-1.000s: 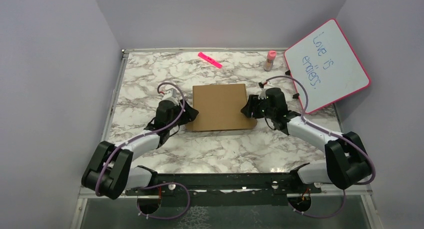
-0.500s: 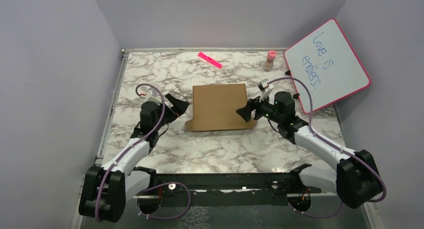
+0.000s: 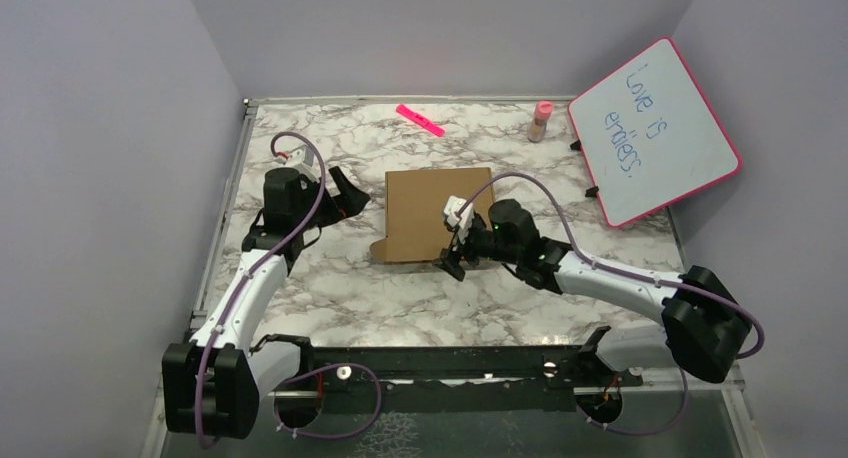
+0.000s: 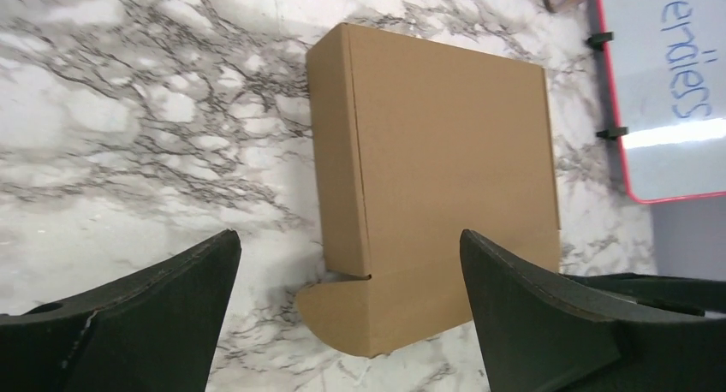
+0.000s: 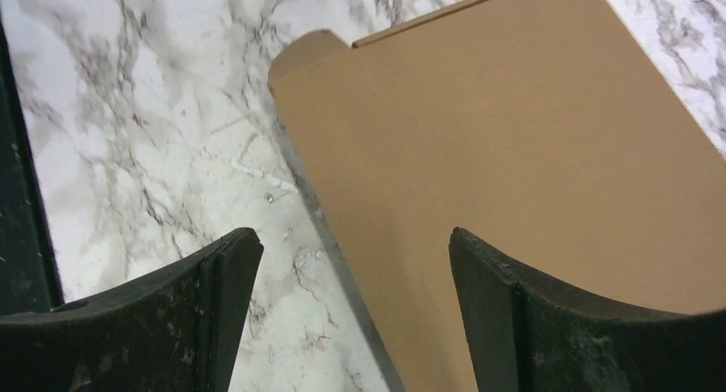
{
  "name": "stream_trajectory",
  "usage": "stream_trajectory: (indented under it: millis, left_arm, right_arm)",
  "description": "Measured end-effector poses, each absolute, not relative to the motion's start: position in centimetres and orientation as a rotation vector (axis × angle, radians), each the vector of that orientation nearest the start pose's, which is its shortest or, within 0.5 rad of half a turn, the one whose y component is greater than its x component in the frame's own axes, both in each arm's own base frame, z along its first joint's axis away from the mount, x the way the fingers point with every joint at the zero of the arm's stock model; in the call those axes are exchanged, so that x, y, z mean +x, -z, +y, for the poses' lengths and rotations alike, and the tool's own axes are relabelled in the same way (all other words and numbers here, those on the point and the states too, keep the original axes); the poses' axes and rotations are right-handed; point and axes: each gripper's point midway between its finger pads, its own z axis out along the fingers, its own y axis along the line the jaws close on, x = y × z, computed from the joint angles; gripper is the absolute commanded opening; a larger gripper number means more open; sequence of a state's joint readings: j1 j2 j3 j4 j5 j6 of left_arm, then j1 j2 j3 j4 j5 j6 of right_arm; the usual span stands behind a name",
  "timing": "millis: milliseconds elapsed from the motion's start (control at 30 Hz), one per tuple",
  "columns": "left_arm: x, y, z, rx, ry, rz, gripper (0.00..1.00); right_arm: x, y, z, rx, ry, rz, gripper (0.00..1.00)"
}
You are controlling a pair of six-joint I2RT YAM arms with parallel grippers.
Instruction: Fold the paper box
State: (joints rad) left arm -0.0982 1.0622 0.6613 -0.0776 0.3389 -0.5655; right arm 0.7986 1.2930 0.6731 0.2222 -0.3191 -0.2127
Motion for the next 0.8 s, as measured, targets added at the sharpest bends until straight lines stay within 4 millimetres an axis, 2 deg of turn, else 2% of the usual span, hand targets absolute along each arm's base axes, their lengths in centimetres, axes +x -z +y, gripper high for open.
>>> stream_trajectory:
  millis: [67, 133, 300, 467, 700, 800]
  left_arm:
    - [32.3, -17.1, -10.6, -0.213, 0.679, 2.099, 0.99]
    - [32.4, -17.5, -10.2, -0.17, 0.617, 2.1, 0.99]
    - [31.8, -16.5, -9.4, -0.108, 0.523, 2.132, 0.99]
    - [30.9, -15.8, -9.4, -0.054, 0.47, 2.156, 0.99]
    - [30.4, -15.6, -9.2, -0.027, 0.436, 2.168, 0.99]
    - [30.3, -15.5, -9.5, -0.016, 0.439, 2.171, 0.99]
  right_arm:
    - [23.8, -12.7, 31.3, -1.216, -0.613, 1.657, 0.87]
    - [22.4, -11.8, 32.3, -1.292, -0.58, 1.636, 0.87]
    - [21.3, -10.1, 33.1, -1.413, -0.403, 1.579, 0.87]
    - [22.7, -9.2, 32.7, -1.422, -0.232, 1.561, 0.87]
    - [24.1, -5.8, 32.0, -1.506, 0.019, 1.548, 0.83]
    - [25.3, -5.6, 31.8, -1.498, 0.121, 1.512, 0.8]
